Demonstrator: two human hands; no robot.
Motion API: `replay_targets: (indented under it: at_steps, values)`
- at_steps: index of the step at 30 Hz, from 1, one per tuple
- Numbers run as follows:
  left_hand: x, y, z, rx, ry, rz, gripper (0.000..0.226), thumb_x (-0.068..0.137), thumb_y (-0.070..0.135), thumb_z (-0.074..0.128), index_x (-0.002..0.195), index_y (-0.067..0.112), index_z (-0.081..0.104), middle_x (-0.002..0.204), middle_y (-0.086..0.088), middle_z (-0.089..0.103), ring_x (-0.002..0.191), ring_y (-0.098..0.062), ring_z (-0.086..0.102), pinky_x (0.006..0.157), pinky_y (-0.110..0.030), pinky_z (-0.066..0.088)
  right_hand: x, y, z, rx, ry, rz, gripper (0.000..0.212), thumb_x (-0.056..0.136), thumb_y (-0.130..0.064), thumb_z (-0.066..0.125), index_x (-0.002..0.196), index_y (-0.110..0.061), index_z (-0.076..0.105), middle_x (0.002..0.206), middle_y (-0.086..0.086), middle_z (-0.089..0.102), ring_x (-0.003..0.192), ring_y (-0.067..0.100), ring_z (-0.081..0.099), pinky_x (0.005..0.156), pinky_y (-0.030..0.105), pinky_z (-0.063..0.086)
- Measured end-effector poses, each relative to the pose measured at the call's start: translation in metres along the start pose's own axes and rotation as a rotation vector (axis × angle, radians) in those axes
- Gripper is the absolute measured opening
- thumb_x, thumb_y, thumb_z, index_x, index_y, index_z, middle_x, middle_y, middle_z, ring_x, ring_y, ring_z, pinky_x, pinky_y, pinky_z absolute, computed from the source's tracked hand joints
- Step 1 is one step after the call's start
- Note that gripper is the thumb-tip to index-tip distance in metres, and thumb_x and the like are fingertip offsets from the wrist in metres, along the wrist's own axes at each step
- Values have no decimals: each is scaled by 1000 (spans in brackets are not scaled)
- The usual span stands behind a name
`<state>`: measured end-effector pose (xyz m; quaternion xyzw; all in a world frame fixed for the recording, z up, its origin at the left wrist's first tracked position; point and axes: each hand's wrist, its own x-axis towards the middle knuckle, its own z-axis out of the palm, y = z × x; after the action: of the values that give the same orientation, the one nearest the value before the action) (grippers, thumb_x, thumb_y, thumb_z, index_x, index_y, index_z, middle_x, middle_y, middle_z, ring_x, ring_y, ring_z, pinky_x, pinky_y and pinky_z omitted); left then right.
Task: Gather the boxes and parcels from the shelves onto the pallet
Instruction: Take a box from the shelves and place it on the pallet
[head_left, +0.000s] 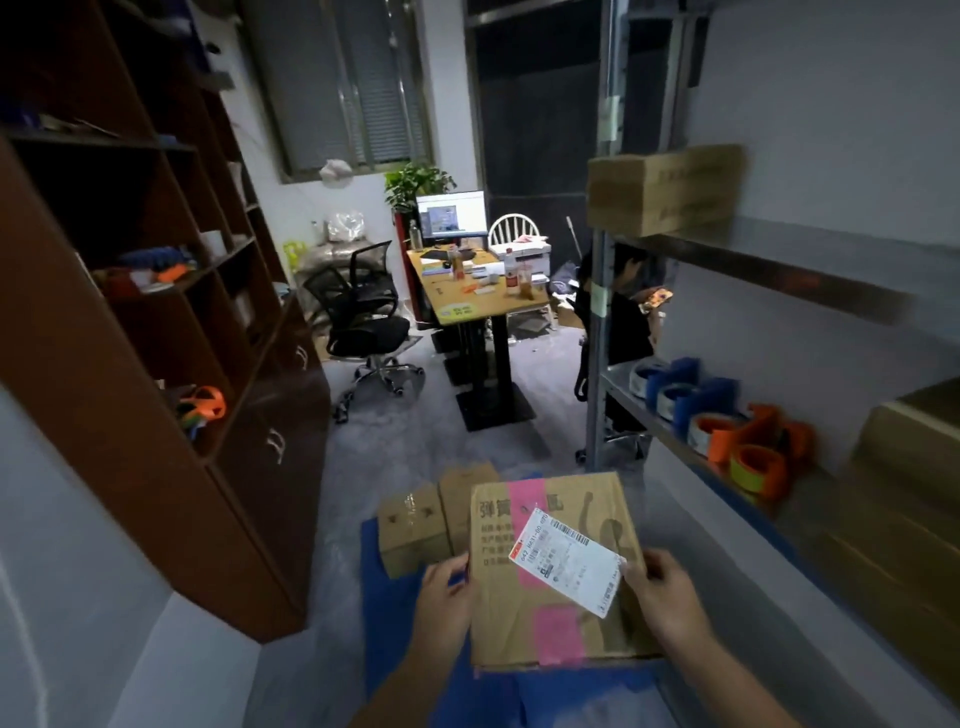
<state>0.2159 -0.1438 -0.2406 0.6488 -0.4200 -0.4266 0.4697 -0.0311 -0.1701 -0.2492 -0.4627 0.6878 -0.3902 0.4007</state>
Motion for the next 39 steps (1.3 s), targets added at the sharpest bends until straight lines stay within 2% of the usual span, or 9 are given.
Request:
replay_targets:
  at_steps: [2, 4, 9, 14, 20, 25, 28, 34, 39]
  values:
    - [32, 11, 3, 21, -6, -9, 25, 90, 3, 59, 111, 12, 70, 121, -10, 61, 107, -20, 62, 91, -42, 53, 38, -11, 11, 27, -80, -6, 29, 92, -20, 63, 116, -4, 61, 108, 16, 69, 100, 30, 63, 89, 44, 51]
    - [63, 22, 8, 25, -17, 0, 24, 91, 2, 56, 106, 11, 73, 113, -8, 69, 106, -23, 64, 94, -47, 50, 76, -23, 20, 51, -133, -23, 28, 93, -21, 61, 118, -8, 61, 110, 13, 68, 100, 28, 64, 90, 44, 51]
    - [126, 40, 22, -45, 92, -23, 21, 96, -1, 49, 101, 5, 69, 103, -5, 63, 101, -22, 57, 75, -27, 45, 152, -43, 42, 67, -150, -46, 21, 94, -20, 58, 113, -13, 64, 106, 10, 69, 94, 25, 64, 84, 41, 53]
    - [194, 48, 38, -56, 102, -58, 28, 96, 4, 51, 120, 7, 64, 118, -7, 63, 111, -25, 57, 95, -39, 48, 219, -56, 67, 57, -155, -25, 22, 94, -19, 57, 114, -20, 65, 107, 9, 70, 98, 28, 65, 88, 48, 53]
    - [300, 64, 50, -103, -8, -62, 34, 97, 11, 51, 82, 30, 76, 80, 6, 74, 74, -11, 69, 55, -19, 53, 313, -82, 104, 1, -122, -39, 33, 92, -13, 57, 124, -19, 62, 116, 13, 65, 104, 29, 62, 94, 46, 50]
    - [408, 52, 56, -98, -82, -152, 33, 97, 10, 50, 116, 29, 69, 113, 3, 70, 101, -17, 67, 92, -39, 54, 390, -97, 150, -67, -38, -32, 49, 91, -19, 62, 138, -26, 50, 119, 7, 61, 104, 24, 60, 91, 40, 51]
    - [476, 35, 64, -83, -98, -153, 38, 95, 7, 49, 120, 29, 67, 113, 9, 67, 99, -7, 66, 85, -28, 55, 441, -97, 177, -113, 10, -30, 53, 90, -15, 63, 140, -25, 47, 126, 8, 58, 111, 26, 58, 95, 42, 49]
    - [574, -16, 89, -119, -79, -234, 39, 92, 6, 56, 106, 38, 71, 109, 9, 66, 94, -2, 65, 74, -14, 51, 529, -71, 220, -161, 3, -39, 59, 88, -8, 59, 140, -33, 46, 124, -2, 58, 112, 21, 56, 95, 36, 46]
    - [640, -68, 121, -117, -122, -277, 53, 93, -1, 53, 77, 47, 72, 82, 23, 72, 77, 8, 67, 60, -9, 50, 597, -28, 252, -158, -97, -68, 55, 86, 5, 54, 134, -22, 50, 125, 5, 62, 113, 23, 59, 95, 41, 50]
